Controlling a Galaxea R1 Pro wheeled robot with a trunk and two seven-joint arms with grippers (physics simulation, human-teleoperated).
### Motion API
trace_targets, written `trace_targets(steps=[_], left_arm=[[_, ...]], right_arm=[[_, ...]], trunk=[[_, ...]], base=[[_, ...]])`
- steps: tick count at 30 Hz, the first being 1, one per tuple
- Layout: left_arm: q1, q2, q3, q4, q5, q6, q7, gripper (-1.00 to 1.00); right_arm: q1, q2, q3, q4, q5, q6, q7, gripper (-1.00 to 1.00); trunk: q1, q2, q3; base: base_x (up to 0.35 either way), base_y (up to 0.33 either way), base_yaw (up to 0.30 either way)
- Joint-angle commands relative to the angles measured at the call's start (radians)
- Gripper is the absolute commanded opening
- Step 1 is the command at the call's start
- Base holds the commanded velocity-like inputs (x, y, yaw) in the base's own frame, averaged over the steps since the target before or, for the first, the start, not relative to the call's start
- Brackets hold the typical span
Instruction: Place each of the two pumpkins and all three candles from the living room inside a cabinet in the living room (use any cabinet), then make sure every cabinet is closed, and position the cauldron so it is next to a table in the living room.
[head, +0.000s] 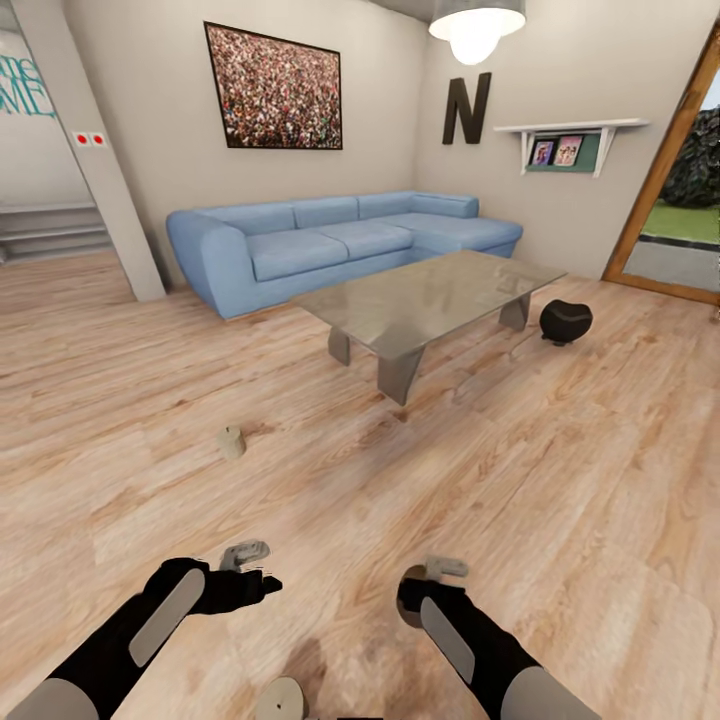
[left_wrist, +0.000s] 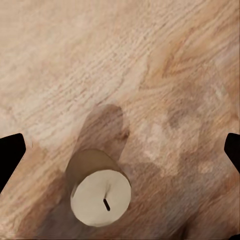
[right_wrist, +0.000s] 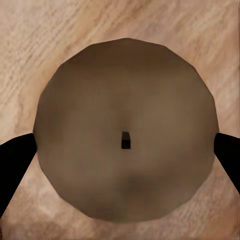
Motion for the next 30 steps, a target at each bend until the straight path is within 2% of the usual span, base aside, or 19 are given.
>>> trace_targets(steps=[1,7,9,12,15,19,21,25,30], left_arm=[[-0.001,0.000,-0.002,0.028,0.009,-0.003,0.010,1.00],[-0.001,0.006,-0.002,0.144,0.006,-0.031,0.011,1.00],[-0.001,0.006,-0.002,0.188,0.006,-0.069,0.011,1.00],[-0.001,0.000,-0.007,0.300,0.006,-0.182,0.011,1.00],[-0.001,-0.002,-0.011,0.359,0.004,-0.259,0.011,1.00],[-0.001,-0.007,-0.012,0.406,0.006,-0.303,0.011,1.00],[-0.001,-0.016,-0.012,0.426,0.003,-0.309,0.011,1.00],[-0.001,-0.053,-0.014,0.438,-0.007,-0.328,0.011,1.00],[-0.001,-0.085,-0.026,0.484,-0.048,-0.375,0.011,1.00]], right_arm=[[-0.001,0.000,0.005,-0.001,-0.009,0.003,-0.010,-1.00],[-0.001,0.003,0.004,0.000,-0.020,-0.005,-0.009,-1.00],[-0.001,0.003,0.004,0.000,-0.040,-0.008,-0.008,-1.00],[-0.001,0.003,0.004,-0.001,-0.076,-0.013,-0.007,-1.00],[-0.001,0.005,0.004,-0.001,-0.081,-0.014,-0.006,-1.00],[-0.001,0.006,0.005,0.001,-0.083,-0.024,-0.007,-1.00],[-0.001,0.007,0.006,0.001,-0.083,-0.041,-0.008,-1.00],[-0.001,0.007,0.006,0.005,-0.083,-0.059,-0.009,-1.00],[-0.001,0.007,0.007,0.007,-0.083,-0.063,-0.008,-1.00]], trunk=[[-0.001,0.000,0.003],[-0.003,0.001,0.026],[-0.004,0.002,0.034],[-0.006,0.002,0.046],[-0.007,0.003,0.057],[-0.009,0.004,0.073],[-0.010,0.005,0.080],[-0.011,0.005,0.096],[-0.012,0.006,0.104]], base=[[0.000,0.000,0.000],[0.000,0.000,0.000],[0.000,0.000,0.000],[0.000,0.000,0.000],[0.000,0.000,0.000],[0.000,0.000,0.000],[0.000,0.000,0.000],[0.000,0.000,0.000],[0.000,0.000,0.000]])
